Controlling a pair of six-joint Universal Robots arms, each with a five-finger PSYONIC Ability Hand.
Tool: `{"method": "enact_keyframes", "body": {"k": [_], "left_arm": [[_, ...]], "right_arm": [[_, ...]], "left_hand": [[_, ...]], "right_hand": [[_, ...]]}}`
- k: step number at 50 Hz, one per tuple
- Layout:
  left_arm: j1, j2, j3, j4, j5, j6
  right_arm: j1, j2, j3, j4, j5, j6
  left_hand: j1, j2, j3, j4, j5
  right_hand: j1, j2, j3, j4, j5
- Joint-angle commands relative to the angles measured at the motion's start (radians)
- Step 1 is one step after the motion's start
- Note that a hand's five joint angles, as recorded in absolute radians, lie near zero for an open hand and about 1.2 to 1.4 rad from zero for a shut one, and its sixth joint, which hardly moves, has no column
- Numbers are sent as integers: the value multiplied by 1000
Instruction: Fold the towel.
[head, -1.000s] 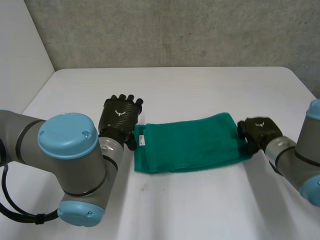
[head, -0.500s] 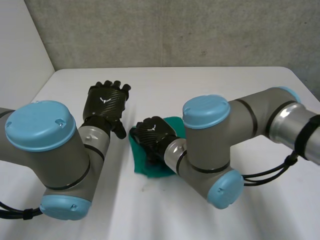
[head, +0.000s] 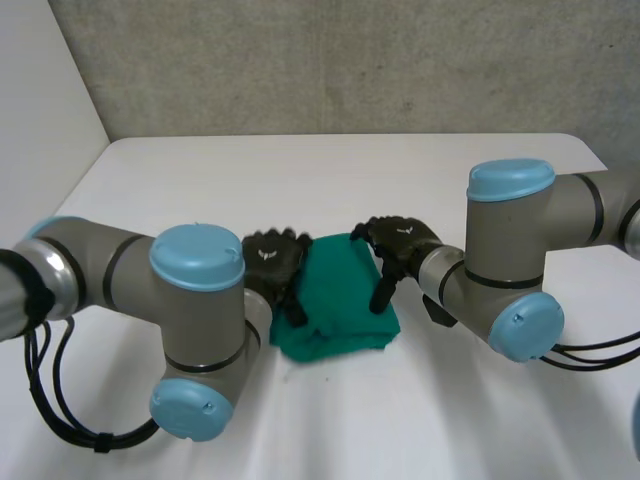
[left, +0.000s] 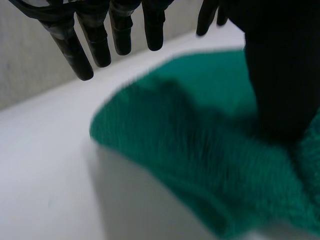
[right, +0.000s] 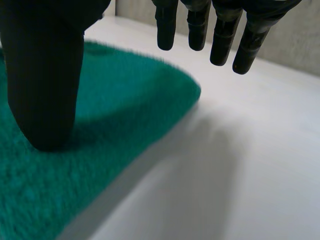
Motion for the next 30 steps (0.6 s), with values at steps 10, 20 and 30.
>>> {"method": "enact_keyframes", "body": {"k": [10, 20, 30], "left_arm": [[65, 31, -15, -80, 1, 97], [68, 235, -2, -76, 6, 137], [191, 504, 48, -156, 17, 8]], "right_arm": [[-10, 3, -4, 44, -2, -32], [-65, -264, 50, 9, 34, -20], [-171, -515, 107, -104, 234, -18]], "left_hand": [[0, 4, -11, -3, -3], [-20, -16, -32, -23, -24], [-32, -28, -44, -35, -36]], "right_hand": [[-26, -46, -35, -53, -62], [-26, -46, -35, -53, -62], [-26, -46, -35, -53, -62]]}}
